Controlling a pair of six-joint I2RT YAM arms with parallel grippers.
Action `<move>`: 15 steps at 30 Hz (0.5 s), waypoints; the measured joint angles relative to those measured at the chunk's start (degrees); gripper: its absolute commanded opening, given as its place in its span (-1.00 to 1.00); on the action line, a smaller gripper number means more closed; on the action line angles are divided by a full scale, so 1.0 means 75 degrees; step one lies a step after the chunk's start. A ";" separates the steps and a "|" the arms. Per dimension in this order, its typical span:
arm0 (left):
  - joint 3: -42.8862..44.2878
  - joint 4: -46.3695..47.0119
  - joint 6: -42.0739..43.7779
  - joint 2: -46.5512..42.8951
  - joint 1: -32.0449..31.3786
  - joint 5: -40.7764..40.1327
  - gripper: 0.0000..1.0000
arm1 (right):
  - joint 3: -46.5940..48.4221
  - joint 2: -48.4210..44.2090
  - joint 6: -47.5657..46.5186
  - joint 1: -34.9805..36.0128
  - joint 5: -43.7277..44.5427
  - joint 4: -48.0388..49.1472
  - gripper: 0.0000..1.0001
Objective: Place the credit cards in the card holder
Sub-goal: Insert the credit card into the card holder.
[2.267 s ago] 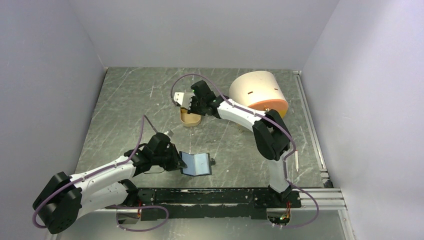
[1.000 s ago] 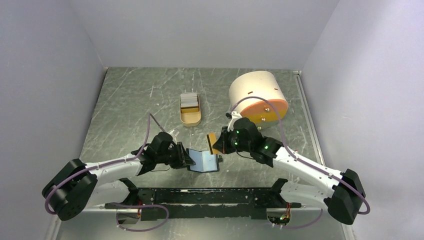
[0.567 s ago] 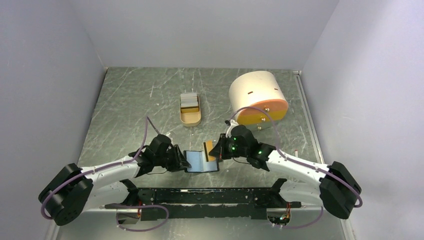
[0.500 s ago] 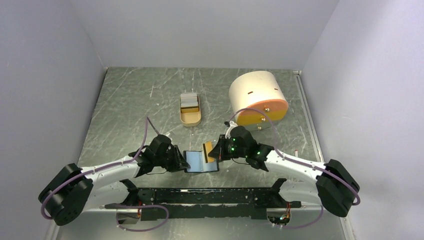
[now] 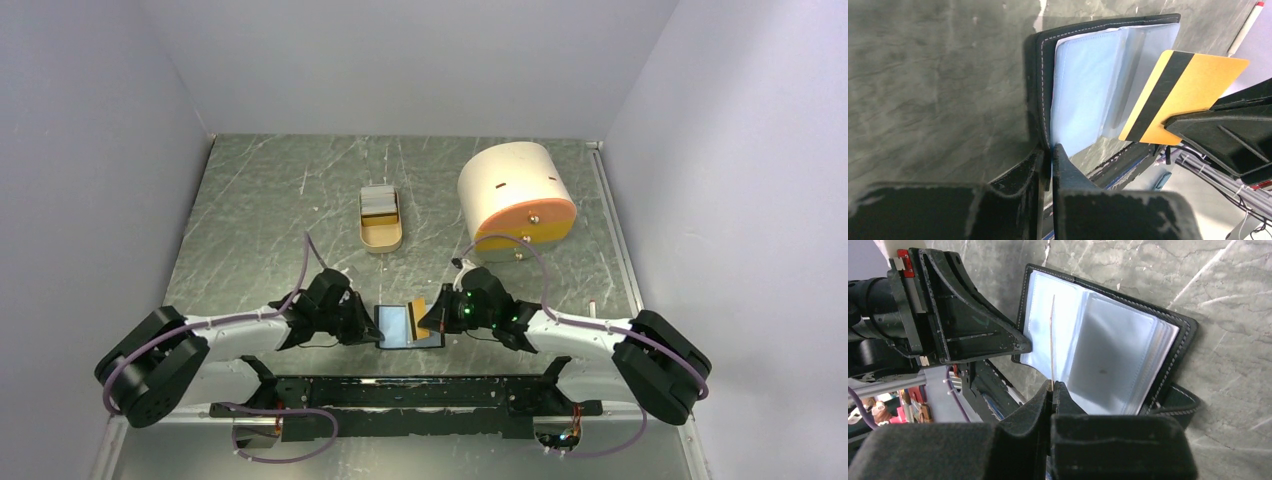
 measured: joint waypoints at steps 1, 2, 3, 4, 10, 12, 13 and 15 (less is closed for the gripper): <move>0.0017 0.0087 -0.0003 0.0090 -0.0038 0.0052 -0.75 | -0.0029 0.0000 0.0032 0.0000 0.0006 0.0012 -0.94; 0.0058 0.0157 -0.0006 0.0198 -0.0076 0.0105 -0.75 | -0.0047 0.0000 0.0064 0.0000 0.0006 0.0026 -0.94; 0.0134 0.0192 -0.0009 0.0323 -0.0119 0.0152 -0.74 | -0.0058 0.0000 0.0090 0.0000 0.0023 0.0044 -0.93; 0.0195 0.0195 0.0000 0.0411 -0.0149 0.0163 -0.73 | -0.0076 0.0000 0.0117 0.0000 0.0038 0.0082 -0.93; 0.0309 0.0192 -0.0070 0.0562 -0.0213 0.0166 -0.72 | -0.0227 0.0085 0.0364 0.0006 0.0184 0.0245 -0.92; 0.0289 0.0207 -0.0152 0.0545 -0.0239 0.0166 -0.72 | -0.0382 0.0085 0.0472 0.0009 0.0265 0.0309 -0.92; 0.0268 0.0221 -0.0187 0.0527 -0.0254 0.0163 -0.71 | -0.0452 0.0085 0.0527 0.0009 0.0297 0.0306 -0.92; 0.0248 0.0221 -0.0236 0.0501 -0.0291 0.0157 -0.70 | -0.0533 0.0085 0.0624 0.0009 0.0356 0.0303 -0.92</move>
